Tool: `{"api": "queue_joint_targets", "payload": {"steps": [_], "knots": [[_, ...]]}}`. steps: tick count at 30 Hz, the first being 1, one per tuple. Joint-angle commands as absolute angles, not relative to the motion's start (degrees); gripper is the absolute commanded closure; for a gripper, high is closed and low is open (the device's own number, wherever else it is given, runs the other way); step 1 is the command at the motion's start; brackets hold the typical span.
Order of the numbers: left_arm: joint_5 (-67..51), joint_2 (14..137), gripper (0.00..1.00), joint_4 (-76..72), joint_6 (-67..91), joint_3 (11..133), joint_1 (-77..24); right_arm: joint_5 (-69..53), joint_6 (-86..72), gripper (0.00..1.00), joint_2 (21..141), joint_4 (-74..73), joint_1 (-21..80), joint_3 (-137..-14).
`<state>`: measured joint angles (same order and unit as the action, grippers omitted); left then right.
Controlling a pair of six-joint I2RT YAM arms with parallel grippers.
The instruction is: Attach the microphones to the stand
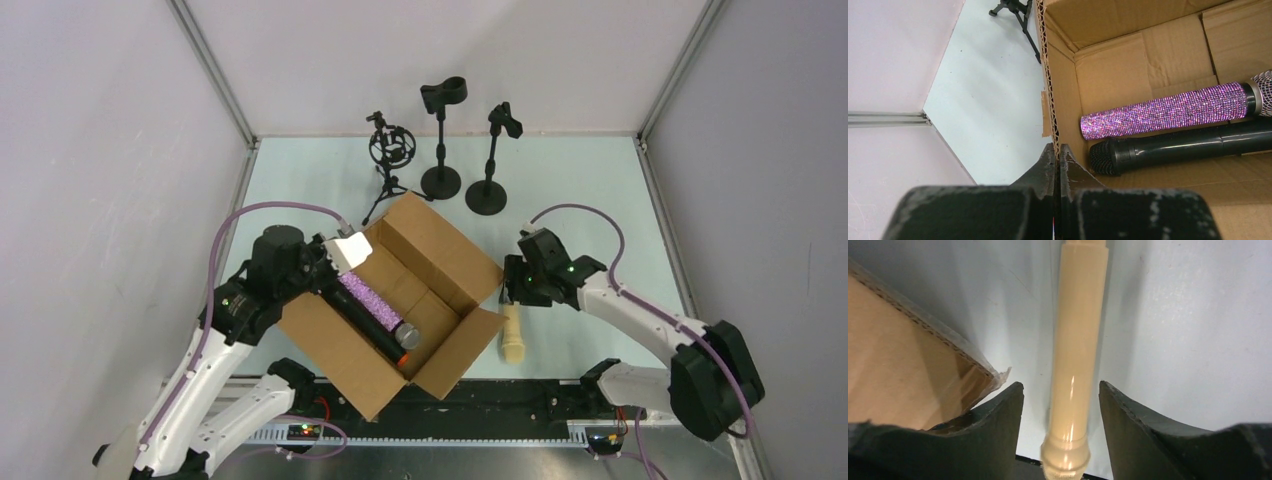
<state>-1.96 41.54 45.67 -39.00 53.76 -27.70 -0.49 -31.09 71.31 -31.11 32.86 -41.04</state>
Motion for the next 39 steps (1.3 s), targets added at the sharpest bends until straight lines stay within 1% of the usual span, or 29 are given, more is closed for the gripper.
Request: {"api": "queue_joint_targets", "payload": {"steps": [1, 4, 6, 7, 10, 12, 14, 15, 16, 17, 18, 19, 20, 21, 24, 27, 30, 36, 39], "knots": [[-6.1, 40.5, 1.0, 43.4, -39.3, 54.2, -27.9, -1.6, -30.0, 0.37, 66.1, -32.2, 32.3, -44.0], [-6.4, 40.3, 1.0, 43.4, -38.8, 54.4, -27.9, -1.6, -29.8, 0.35, 65.4, -34.1, 32.2, -45.3], [-6.6, 40.1, 1.0, 43.4, -38.7, 54.5, -27.9, -0.5, -29.7, 0.34, 63.8, -36.3, 32.0, -48.2], [-6.6, 40.1, 1.0, 43.4, -38.7, 54.5, -28.0, 2.4, -29.5, 0.34, 63.0, -37.5, 31.9, -49.5], [-7.1, 39.8, 1.0, 43.4, -38.5, 54.5, -28.0, 6.4, -27.6, 0.34, 57.9, -41.2, 31.0, -57.8], [-7.5, 39.7, 1.0, 43.4, -38.5, 54.5, -28.0, 8.1, -25.9, 0.34, 56.8, -42.6, 31.1, -63.9], [-8.1, 39.8, 1.0, 43.3, -38.2, 54.7, -27.9, 9.5, -24.8, 0.35, 57.5, -43.7, 34.0, -70.2], [-8.2, 39.8, 1.0, 43.3, -38.1, 54.8, -27.9, 10.9, -23.8, 0.35, 58.0, -43.8, 38.3, -72.1], [-8.6, 39.8, 1.0, 43.3, -37.9, 55.1, -27.9, 14.8, -23.1, 0.35, 59.5, -43.8, 41.3, -75.8], [-8.7, 39.9, 1.0, 43.2, -37.9, 55.1, -27.9, 16.6, -21.8, 0.35, 60.4, -43.4, 47.5, -77.6], [-8.7, 39.9, 1.0, 43.2, -37.8, 55.3, -27.9, 18.9, -21.1, 0.36, 62.7, -43.2, 50.2, -80.6], [-8.8, 40.0, 1.0, 43.2, -37.8, 55.5, -28.0, 19.3, -19.9, 0.36, 64.0, -42.3, 54.8, -81.8], [-8.8, 40.0, 1.0, 43.3, -37.7, 55.6, -28.0, 19.1, -19.5, 0.37, 66.3, -41.6, 56.6, -83.4], [-9.0, 40.0, 1.0, 43.3, -37.7, 55.7, -28.0, 18.3, -18.4, 0.37, 68.4, -39.8, 59.6, -83.9], [-9.2, 40.2, 1.0, 43.3, -37.4, 56.0, -28.0, 14.0, -17.0, 0.4, 72.5, -35.9, 64.4, -83.4], [-9.6, 40.4, 1.0, 43.3, -36.5, 56.2, -28.0, 9.4, -16.5, 0.42, 76.8, -31.8, 66.0, -79.5], [-9.8, 40.4, 1.0, 43.3, -36.1, 56.4, -28.0, 7.8, -17.5, 0.44, 80.4, -27.5, 67.3, -76.3], [-9.8, 40.6, 1.0, 43.3, -35.6, 57.2, -28.0, 8.2, -16.9, 0.41, 88.1, -19.6, 68.6, -70.1], [-9.7, 40.6, 1.0, 43.2, -35.4, 57.1, -28.1, 7.7, -16.6, 0.4, 89.9, -16.2, 69.1, -69.1]]}}
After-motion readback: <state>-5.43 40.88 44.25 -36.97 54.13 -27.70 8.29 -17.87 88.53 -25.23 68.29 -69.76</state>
